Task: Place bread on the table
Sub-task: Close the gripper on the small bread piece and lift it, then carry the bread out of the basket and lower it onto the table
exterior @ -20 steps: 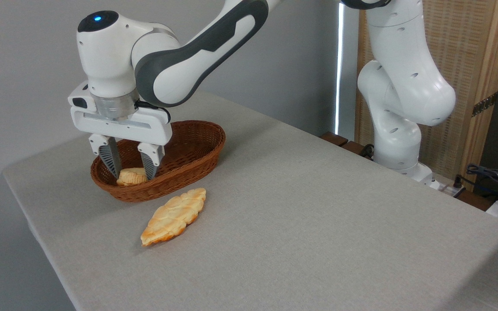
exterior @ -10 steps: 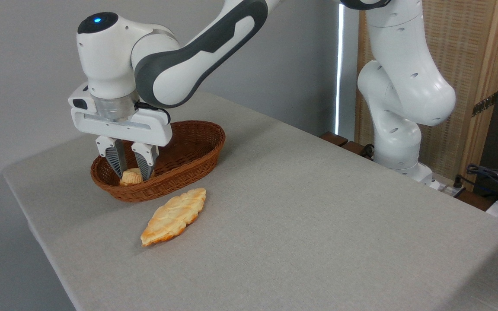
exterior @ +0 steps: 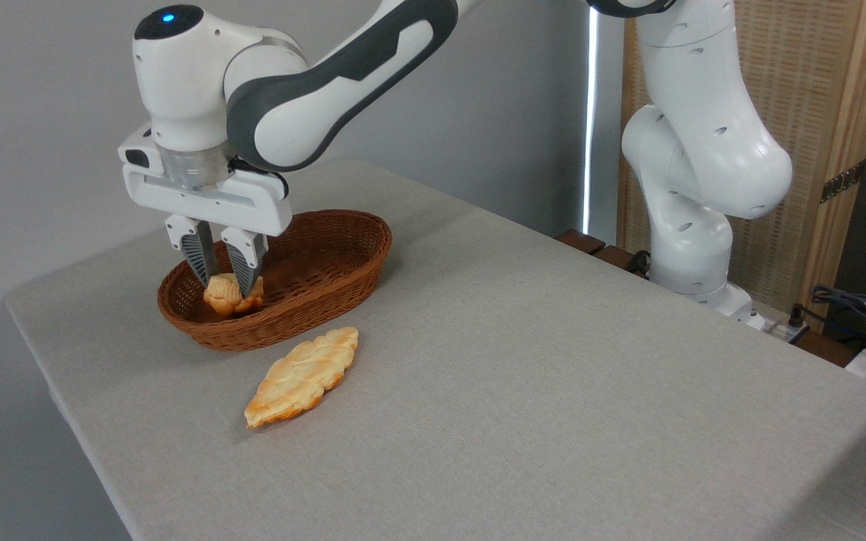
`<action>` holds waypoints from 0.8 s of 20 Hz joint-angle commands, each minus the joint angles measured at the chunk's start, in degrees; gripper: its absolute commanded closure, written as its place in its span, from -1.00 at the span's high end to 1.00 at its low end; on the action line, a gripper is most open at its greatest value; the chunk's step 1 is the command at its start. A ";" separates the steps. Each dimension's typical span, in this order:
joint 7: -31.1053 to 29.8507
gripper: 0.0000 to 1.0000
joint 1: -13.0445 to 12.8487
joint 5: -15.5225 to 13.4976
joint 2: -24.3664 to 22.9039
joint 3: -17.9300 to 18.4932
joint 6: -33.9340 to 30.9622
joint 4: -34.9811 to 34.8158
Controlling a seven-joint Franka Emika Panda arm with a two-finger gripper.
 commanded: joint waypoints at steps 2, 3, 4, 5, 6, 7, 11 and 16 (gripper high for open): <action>-0.69 -0.05 0.26 0.23 -3.04 0.17 0.25 -0.04; -0.42 -0.06 0.26 0.23 -3.92 0.34 -0.10 -0.04; 0.10 -0.06 0.35 0.41 -4.80 0.60 -1.32 -0.04; 0.80 -0.06 0.61 0.76 -5.85 0.87 -2.56 -0.13; 2.46 -0.06 0.79 0.85 -6.82 1.04 -3.96 -0.13; 4.83 -0.05 1.05 0.85 -7.78 1.39 -5.80 -0.22; 14.67 -0.04 1.05 0.85 -10.42 5.35 -10.91 -0.75; 28.12 0.02 1.14 0.85 -13.50 9.83 -15.39 -3.29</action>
